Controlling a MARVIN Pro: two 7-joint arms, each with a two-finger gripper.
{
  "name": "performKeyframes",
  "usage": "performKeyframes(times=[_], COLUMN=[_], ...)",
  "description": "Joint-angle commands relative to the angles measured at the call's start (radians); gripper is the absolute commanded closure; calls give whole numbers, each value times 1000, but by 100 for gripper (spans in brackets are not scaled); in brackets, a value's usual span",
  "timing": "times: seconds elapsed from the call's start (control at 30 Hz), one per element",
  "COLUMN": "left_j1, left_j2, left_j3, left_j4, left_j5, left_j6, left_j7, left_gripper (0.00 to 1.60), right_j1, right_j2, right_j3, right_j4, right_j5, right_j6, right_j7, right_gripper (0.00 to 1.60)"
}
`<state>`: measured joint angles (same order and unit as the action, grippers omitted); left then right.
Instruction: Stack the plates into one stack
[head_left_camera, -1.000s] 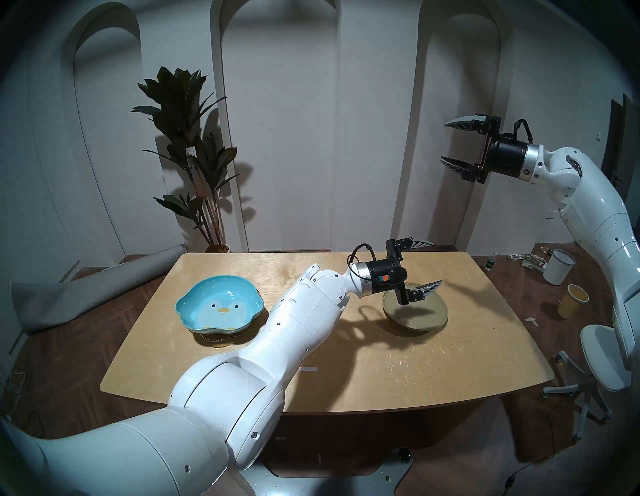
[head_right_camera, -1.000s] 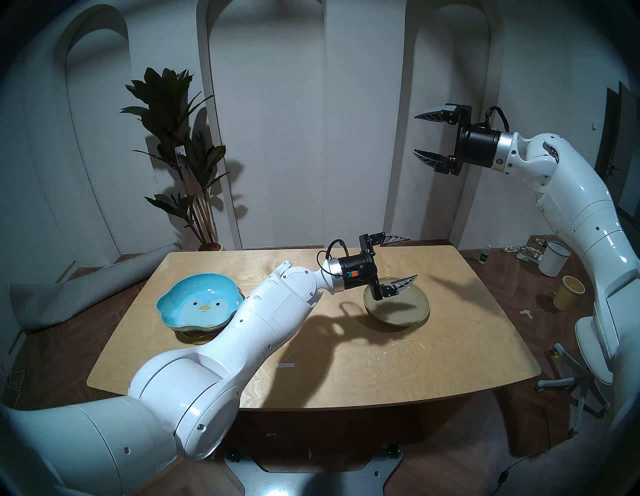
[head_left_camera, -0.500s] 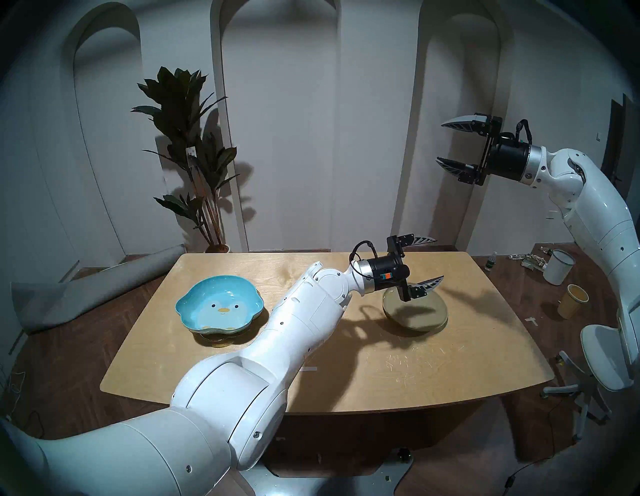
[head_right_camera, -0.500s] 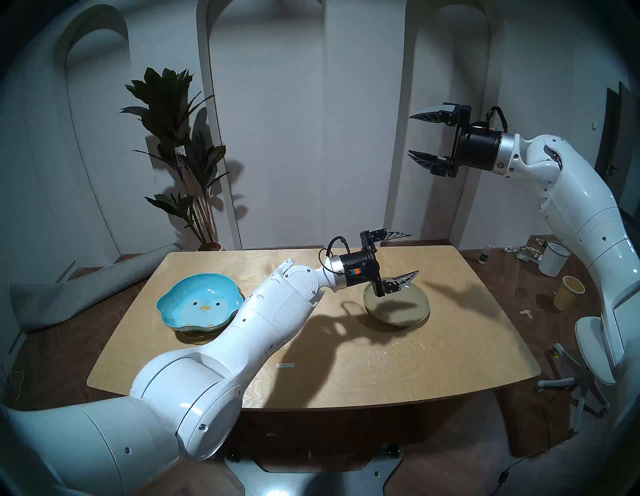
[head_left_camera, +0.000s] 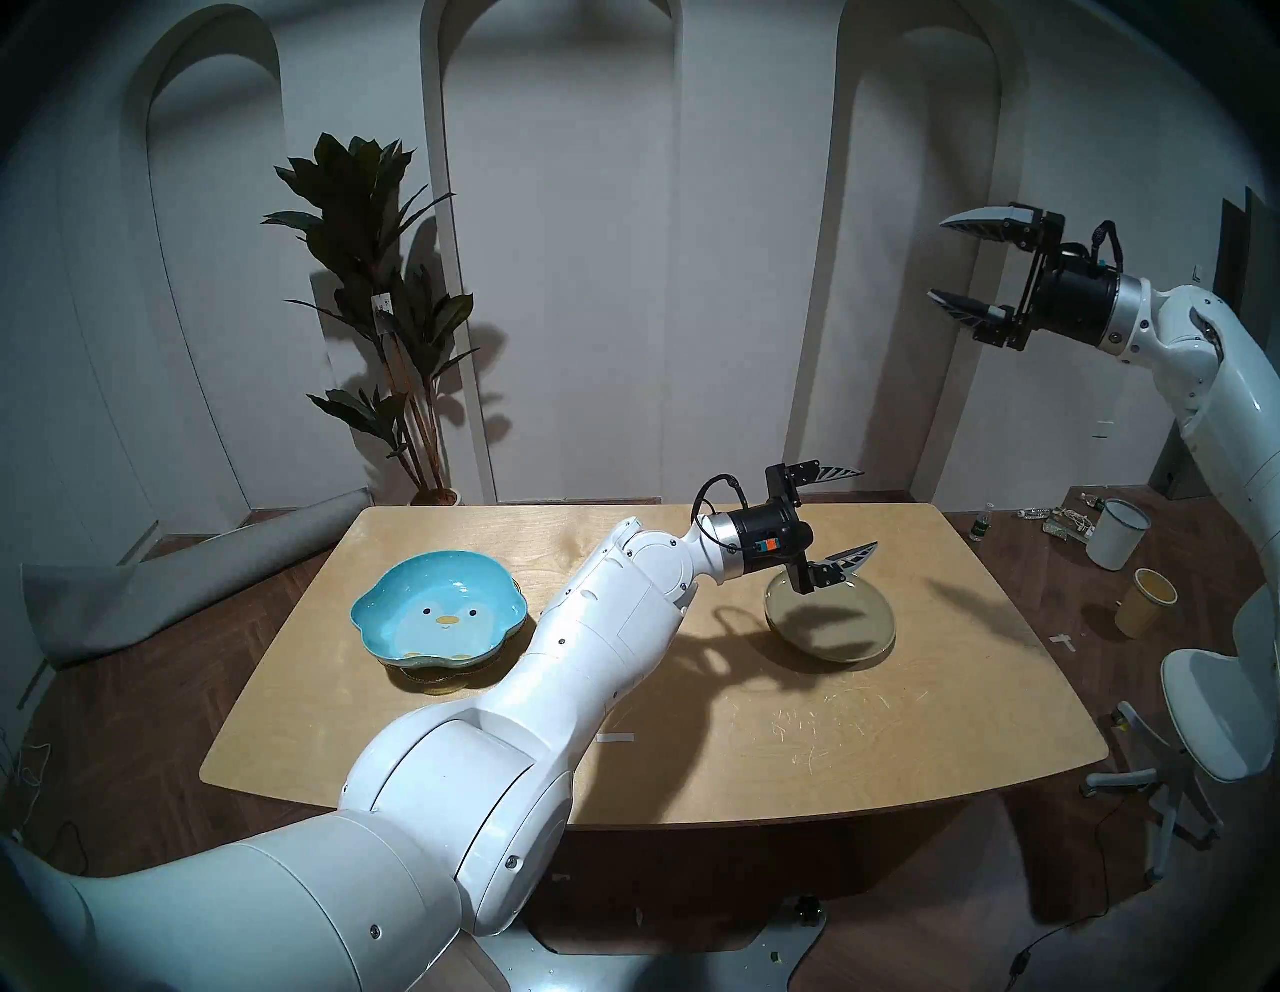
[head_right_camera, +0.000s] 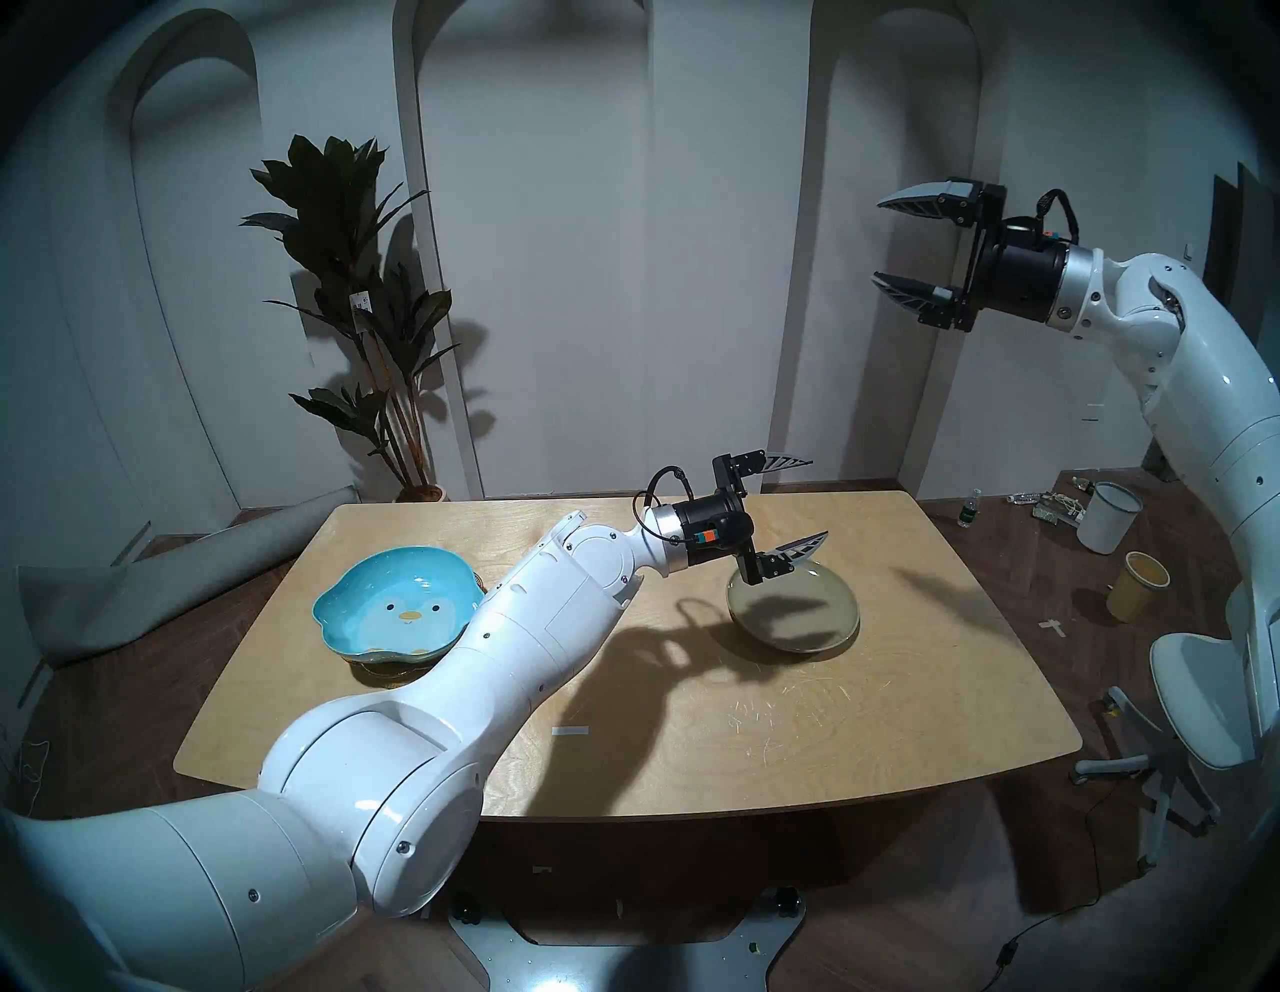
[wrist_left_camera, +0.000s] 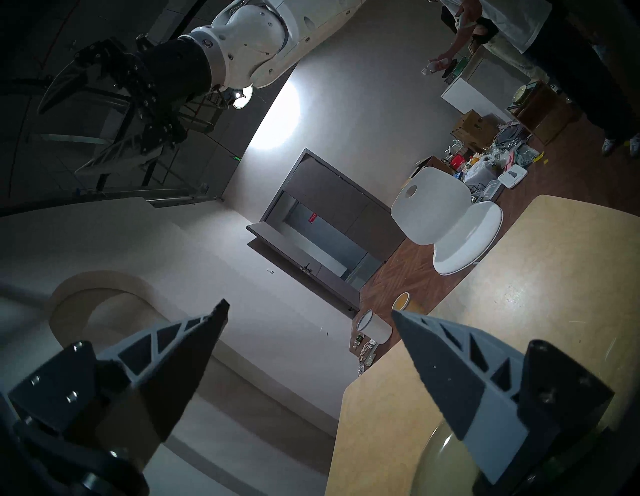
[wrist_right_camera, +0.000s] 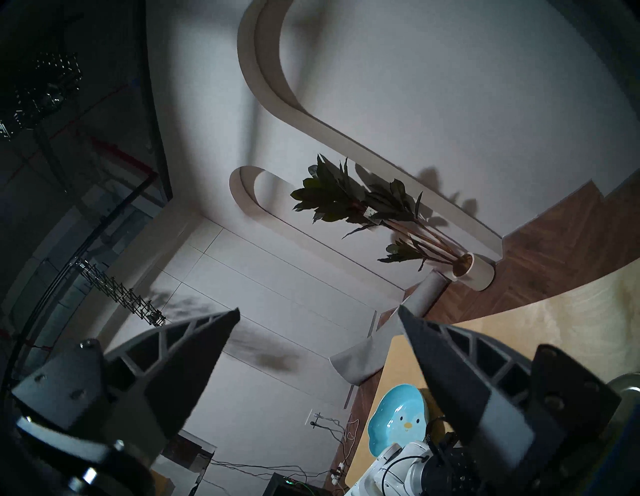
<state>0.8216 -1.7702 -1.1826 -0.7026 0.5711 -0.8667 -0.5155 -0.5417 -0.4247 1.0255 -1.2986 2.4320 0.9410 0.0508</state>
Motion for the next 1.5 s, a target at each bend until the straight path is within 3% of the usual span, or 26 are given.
performKeyframes(times=[0.0, 1.47], left_j1=[-21, -41], left_j2=[7, 100], left_j3=[-1, 89], left_j4=[2, 75], left_j5=[27, 308], left_j6=[7, 139], left_j7=[21, 113], left_gripper=[0, 0], right_j1=[7, -54], right_j2=[80, 179], right_j3=[48, 51], right_j4=[-25, -192], right_j5=[-9, -93], right_j6=[-10, -24], right_j7=[26, 68], right_gripper=[0, 0])
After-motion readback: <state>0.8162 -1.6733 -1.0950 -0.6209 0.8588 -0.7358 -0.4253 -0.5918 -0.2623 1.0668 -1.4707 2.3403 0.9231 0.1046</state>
